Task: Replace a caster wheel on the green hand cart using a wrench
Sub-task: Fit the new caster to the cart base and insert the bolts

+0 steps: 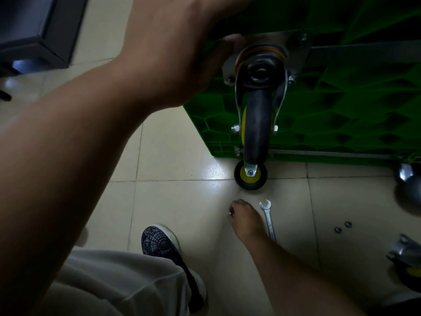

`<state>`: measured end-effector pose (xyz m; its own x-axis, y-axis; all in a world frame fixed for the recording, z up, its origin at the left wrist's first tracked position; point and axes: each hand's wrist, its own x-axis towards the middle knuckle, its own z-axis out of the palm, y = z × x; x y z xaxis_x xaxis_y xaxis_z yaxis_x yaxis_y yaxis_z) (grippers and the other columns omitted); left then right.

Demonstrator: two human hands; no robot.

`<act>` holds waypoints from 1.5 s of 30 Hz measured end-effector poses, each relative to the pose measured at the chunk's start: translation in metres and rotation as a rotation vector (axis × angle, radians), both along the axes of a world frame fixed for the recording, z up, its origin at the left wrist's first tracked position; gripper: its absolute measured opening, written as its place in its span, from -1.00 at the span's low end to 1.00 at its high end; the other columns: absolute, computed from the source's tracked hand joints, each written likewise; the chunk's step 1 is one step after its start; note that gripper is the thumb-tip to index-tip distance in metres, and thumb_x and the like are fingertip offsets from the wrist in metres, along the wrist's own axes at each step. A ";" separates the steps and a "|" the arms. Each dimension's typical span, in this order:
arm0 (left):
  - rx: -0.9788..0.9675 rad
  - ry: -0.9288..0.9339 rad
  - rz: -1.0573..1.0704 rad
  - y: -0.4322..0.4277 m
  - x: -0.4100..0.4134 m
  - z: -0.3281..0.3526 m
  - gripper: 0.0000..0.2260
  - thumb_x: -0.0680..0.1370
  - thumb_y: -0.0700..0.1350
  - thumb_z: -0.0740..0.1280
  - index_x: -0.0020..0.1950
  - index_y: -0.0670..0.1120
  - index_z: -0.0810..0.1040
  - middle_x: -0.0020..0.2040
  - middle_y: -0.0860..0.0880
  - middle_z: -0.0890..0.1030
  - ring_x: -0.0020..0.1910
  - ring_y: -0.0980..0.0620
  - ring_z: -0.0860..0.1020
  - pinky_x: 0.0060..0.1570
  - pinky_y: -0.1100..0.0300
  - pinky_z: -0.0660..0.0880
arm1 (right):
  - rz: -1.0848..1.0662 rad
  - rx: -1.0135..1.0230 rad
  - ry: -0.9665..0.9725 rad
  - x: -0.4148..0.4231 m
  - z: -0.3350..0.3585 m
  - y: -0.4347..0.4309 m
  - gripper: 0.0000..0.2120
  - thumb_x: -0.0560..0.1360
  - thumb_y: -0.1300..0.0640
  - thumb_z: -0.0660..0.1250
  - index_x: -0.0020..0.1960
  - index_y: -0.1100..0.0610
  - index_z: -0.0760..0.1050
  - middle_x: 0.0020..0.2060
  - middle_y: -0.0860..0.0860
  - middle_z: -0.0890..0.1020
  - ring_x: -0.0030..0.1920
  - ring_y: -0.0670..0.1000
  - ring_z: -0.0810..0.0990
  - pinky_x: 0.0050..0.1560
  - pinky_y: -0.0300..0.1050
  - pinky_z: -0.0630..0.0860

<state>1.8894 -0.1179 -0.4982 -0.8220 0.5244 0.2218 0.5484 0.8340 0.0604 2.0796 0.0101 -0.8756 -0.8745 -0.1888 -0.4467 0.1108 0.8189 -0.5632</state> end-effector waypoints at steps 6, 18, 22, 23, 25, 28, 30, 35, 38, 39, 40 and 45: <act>-0.026 0.088 -0.058 -0.002 -0.002 -0.005 -0.53 0.71 0.13 0.07 0.61 0.03 0.32 0.40 -0.15 0.55 0.30 -0.25 0.52 0.14 -0.16 0.50 | -0.240 -0.205 0.017 0.012 0.018 0.036 -0.82 0.42 0.20 0.46 -0.14 0.00 0.49 -0.30 -0.11 0.63 -0.25 -0.01 0.63 0.02 -0.37 0.30; -0.050 0.126 -0.109 0.001 -0.005 -0.002 -0.50 0.70 0.07 0.14 0.66 0.16 0.17 0.41 -0.23 0.48 0.29 -0.29 0.45 0.09 -0.17 0.45 | -1.127 -0.093 0.060 0.051 0.016 0.168 -0.86 0.44 0.25 0.51 -0.06 0.11 0.59 -0.22 0.02 0.67 -0.16 0.10 0.67 -0.12 -0.11 0.56; -0.055 0.123 -0.098 0.003 -0.007 -0.005 -0.49 0.69 0.08 0.12 0.66 0.15 0.16 0.39 -0.24 0.47 0.26 -0.28 0.44 0.10 -0.16 0.43 | -1.101 -0.040 -0.026 0.056 0.010 0.169 -0.84 0.44 0.20 0.50 -0.15 0.02 0.53 -0.24 -0.02 0.66 -0.17 0.11 0.64 -0.09 -0.01 0.59; -0.057 0.126 -0.097 0.002 -0.007 -0.005 -0.49 0.69 0.08 0.12 0.66 0.16 0.16 0.38 -0.24 0.47 0.25 -0.27 0.45 0.08 -0.16 0.43 | -1.084 -0.020 -0.039 0.056 0.007 0.167 -0.83 0.45 0.17 0.50 -0.16 -0.01 0.52 -0.22 -0.02 0.66 -0.18 0.09 0.62 -0.11 -0.02 0.58; -0.057 0.139 -0.098 0.000 -0.009 -0.006 -0.49 0.70 0.07 0.13 0.66 0.17 0.16 0.37 -0.23 0.47 0.22 -0.26 0.46 0.05 -0.15 0.44 | -1.064 0.012 -0.047 0.056 0.003 0.165 -0.82 0.46 0.10 0.50 -0.16 -0.04 0.50 -0.20 0.00 0.66 -0.19 0.09 0.60 -0.13 -0.02 0.57; -0.064 0.149 -0.116 -0.002 -0.011 -0.007 -0.50 0.71 0.07 0.14 0.66 0.17 0.16 0.36 -0.22 0.48 0.20 -0.25 0.46 0.03 -0.13 0.43 | -1.092 0.091 -0.075 0.052 -0.003 0.166 -0.80 0.44 0.01 0.51 -0.20 -0.02 0.48 -0.18 0.09 0.64 -0.18 0.18 0.61 -0.12 0.02 0.59; -0.062 0.156 -0.121 -0.002 -0.012 -0.007 -0.51 0.72 0.11 0.11 0.66 0.18 0.14 0.36 -0.22 0.48 0.20 -0.24 0.46 0.02 -0.12 0.42 | -1.120 0.121 -0.078 0.047 -0.003 0.167 -0.81 0.43 0.02 0.52 -0.20 0.02 0.51 -0.19 0.13 0.65 -0.17 0.20 0.62 -0.12 0.00 0.58; -0.057 0.158 -0.127 -0.002 -0.012 -0.008 -0.52 0.73 0.15 0.07 0.66 0.21 0.12 0.35 -0.21 0.48 0.19 -0.23 0.46 0.02 -0.12 0.44 | -1.174 0.097 -0.099 0.043 0.000 0.169 -0.80 0.43 0.07 0.53 -0.06 0.10 0.56 -0.12 0.16 0.66 -0.09 0.23 0.63 -0.06 -0.01 0.56; -0.052 0.154 -0.125 -0.001 -0.013 -0.008 -0.52 0.73 0.09 0.14 0.66 0.18 0.16 0.35 -0.22 0.49 0.19 -0.24 0.48 0.02 -0.13 0.45 | -1.077 0.071 0.062 0.053 0.009 0.152 -0.75 0.46 0.00 0.51 -0.06 0.11 0.49 -0.15 0.11 0.60 -0.15 0.19 0.58 -0.14 -0.02 0.54; -0.053 0.152 -0.124 0.000 -0.013 -0.007 -0.52 0.73 0.07 0.15 0.66 0.17 0.16 0.34 -0.22 0.50 0.18 -0.25 0.49 0.01 -0.13 0.45 | -0.982 0.056 0.102 0.059 0.010 0.139 -0.73 0.45 0.01 0.52 -0.09 0.12 0.48 -0.18 0.09 0.58 -0.19 0.16 0.56 -0.18 -0.01 0.54; -0.049 0.152 -0.120 0.000 -0.012 -0.006 -0.51 0.72 0.06 0.16 0.66 0.16 0.17 0.34 -0.23 0.50 0.16 -0.26 0.49 0.00 -0.13 0.45 | -0.883 0.040 0.101 0.064 0.011 0.125 -0.71 0.43 0.01 0.54 -0.10 0.13 0.48 -0.18 0.08 0.57 -0.20 0.14 0.55 -0.19 0.01 0.55; -0.041 0.154 -0.118 0.000 -0.008 -0.006 -0.49 0.70 0.04 0.21 0.65 0.15 0.21 0.31 -0.20 0.51 0.14 -0.23 0.48 -0.01 -0.05 0.38 | -0.501 0.227 -0.079 0.069 0.010 0.076 -0.64 0.43 -0.06 0.51 0.10 0.07 0.47 0.07 0.01 0.57 0.12 0.06 0.55 0.07 -0.03 0.54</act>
<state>1.8816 -0.1177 -0.5043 -0.7124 0.6264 0.3165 0.6428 0.7634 -0.0640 2.1481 0.0862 -0.8652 -0.7947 0.3503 -0.4958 0.5528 0.7549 -0.3528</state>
